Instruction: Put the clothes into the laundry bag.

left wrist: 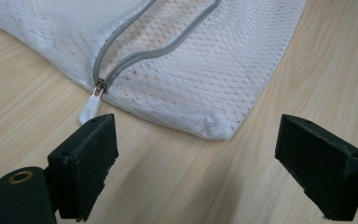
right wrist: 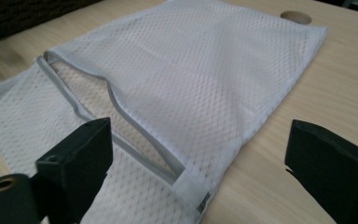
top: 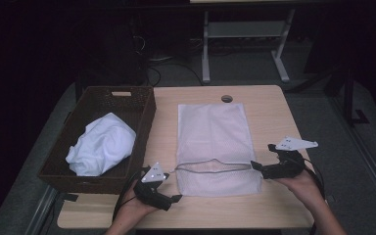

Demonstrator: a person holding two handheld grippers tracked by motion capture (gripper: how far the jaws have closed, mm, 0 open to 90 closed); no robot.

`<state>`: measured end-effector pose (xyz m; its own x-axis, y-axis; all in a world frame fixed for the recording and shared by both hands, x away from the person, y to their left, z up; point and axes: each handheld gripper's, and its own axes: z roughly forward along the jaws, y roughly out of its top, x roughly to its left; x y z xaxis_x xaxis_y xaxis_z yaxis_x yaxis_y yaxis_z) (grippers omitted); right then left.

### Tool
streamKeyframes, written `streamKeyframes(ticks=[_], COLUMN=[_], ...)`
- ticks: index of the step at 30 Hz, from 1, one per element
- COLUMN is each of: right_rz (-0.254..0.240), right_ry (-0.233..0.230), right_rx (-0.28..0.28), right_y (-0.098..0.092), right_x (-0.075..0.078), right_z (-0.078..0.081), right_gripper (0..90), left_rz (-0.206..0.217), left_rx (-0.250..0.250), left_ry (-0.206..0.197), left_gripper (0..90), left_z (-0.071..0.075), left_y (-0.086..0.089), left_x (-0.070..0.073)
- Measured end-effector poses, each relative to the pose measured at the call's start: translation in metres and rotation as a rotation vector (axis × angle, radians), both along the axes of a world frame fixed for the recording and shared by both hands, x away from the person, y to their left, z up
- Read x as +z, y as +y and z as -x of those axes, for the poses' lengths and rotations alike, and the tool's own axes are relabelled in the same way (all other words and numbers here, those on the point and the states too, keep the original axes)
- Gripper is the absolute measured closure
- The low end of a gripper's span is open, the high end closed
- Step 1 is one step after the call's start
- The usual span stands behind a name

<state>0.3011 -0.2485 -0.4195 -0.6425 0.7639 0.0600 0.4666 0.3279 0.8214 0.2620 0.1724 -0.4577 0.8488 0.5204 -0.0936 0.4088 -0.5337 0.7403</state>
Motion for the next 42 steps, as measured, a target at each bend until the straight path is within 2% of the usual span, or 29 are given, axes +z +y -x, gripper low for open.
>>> streamKeyframes(ticks=[4,6,9,15,16,19,24,25,27,30,34,37,38,40,41,42], right_rz=[0.01,-0.01,-0.001,-0.003,0.005,0.02,0.021,0.004,0.002,0.009,-0.007,0.016,0.032,0.037,0.051,0.058], right_ry=[0.019,0.025,0.044,0.045,0.07,0.067,0.094,0.094,0.112,0.127,0.119,0.12,0.121,0.123,0.134,0.142], right_rx=[0.005,0.002,0.012,0.026,0.021,0.027,0.02,0.013,0.015,0.017,-0.005,-0.02,-0.037,-0.045,-0.064,-0.068], right_y=[0.003,0.003,0.005,0.009,0.011,0.012,0.017,0.017,0.018,0.022,0.025,0.028,0.028,0.027,0.025,0.025], right_x=[0.003,0.003,0.003,0.005,0.003,0.003,0.003,0.003,0.003,0.003,0.0,-0.008,-0.013,-0.015,-0.02,-0.023], right_z=[-0.009,-0.015,-0.021,-0.033,-0.038,-0.041,-0.052,-0.054,-0.06,-0.069,-0.079,-0.085,-0.09,-0.091,-0.095,-0.097], right_gripper=[14.6,16.4,16.7,24.2,25.3,28.4,34.1,36.9,38.1,44.1,54.2,59.8,65.2,67.2,74.3,76.4], left_rz=[0.0,0.001,-0.002,0.005,0.003,0.005,0.003,0.004,0.006,0.004,0.006,0.009,0.01,0.009,0.01,0.009], left_rx=[0.001,0.001,0.002,0.005,0.004,0.001,-0.002,0.0,0.003,0.001,-0.001,-0.002,-0.003,-0.005,-0.005,-0.005], left_ry=[0.0,0.0,-0.001,0.001,0.002,0.007,0.009,0.009,0.011,0.01,0.011,0.013,0.014,0.013,0.014,0.013], left_gripper=[12.5,12.6,12.6,12.5,12.6,12.6,12.6,12.6,12.6,12.7,12.8,12.8,12.8,12.8,12.9,12.8], left_z=[0.0,0.0,-0.001,0.0,0.0,0.0,0.0,0.0,-0.001,-0.001,0.0,0.0,0.0,0.0,0.0,0.0], left_y=[0.0,0.0,0.0,0.0,0.0,0.0,0.0,0.0,0.0,0.0,0.001,0.0,0.0,0.0,0.0,0.0], left_x=[0.0,0.0,0.0,0.0,0.0,-0.001,-0.001,-0.001,-0.001,-0.001,0.0,-0.001,0.0,0.0,0.0,0.0])
